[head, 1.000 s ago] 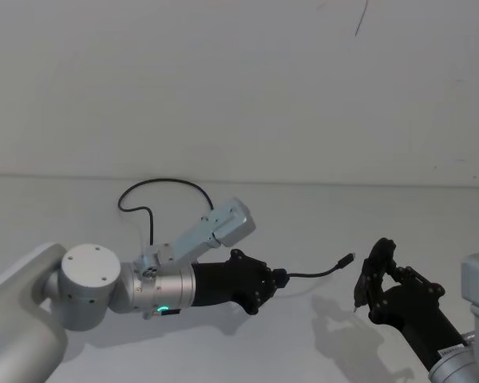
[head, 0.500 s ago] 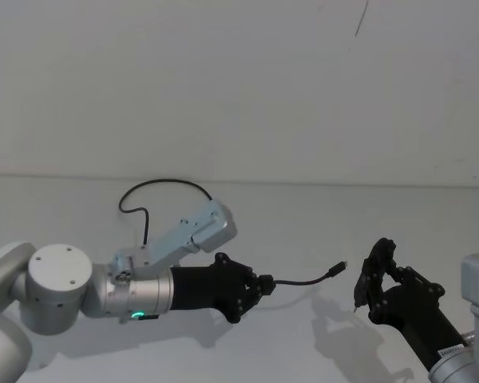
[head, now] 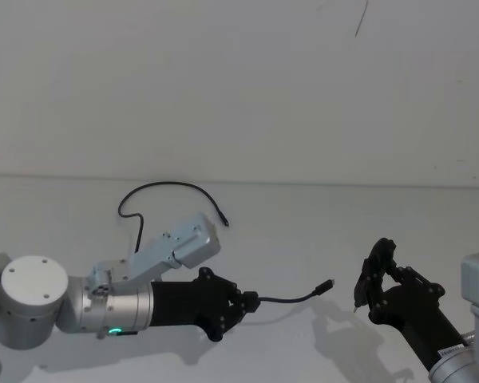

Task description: Pick up the data cable with the one hand.

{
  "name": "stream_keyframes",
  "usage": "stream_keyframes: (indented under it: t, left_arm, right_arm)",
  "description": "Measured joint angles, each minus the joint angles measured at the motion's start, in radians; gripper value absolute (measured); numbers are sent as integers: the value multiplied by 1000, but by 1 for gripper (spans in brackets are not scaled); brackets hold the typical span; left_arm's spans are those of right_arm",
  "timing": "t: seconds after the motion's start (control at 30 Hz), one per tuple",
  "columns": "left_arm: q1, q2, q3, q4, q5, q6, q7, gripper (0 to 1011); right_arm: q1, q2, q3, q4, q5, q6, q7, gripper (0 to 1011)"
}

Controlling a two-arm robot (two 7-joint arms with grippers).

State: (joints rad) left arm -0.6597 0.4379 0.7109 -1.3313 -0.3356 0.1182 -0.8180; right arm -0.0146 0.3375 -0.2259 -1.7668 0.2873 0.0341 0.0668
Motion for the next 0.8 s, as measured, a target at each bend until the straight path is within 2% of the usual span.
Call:
stream_keyframes:
  t: [0.27,0.8]
  left_arm:
    - [23,31,0,-46,-8,14,14,50]
    - [41,53,0,-79,-14,25,25,50]
  right_arm:
    - [0,0,0,0,0,0,0,269]
    - [4,-16,5,-20,-1,-3,-3,269]
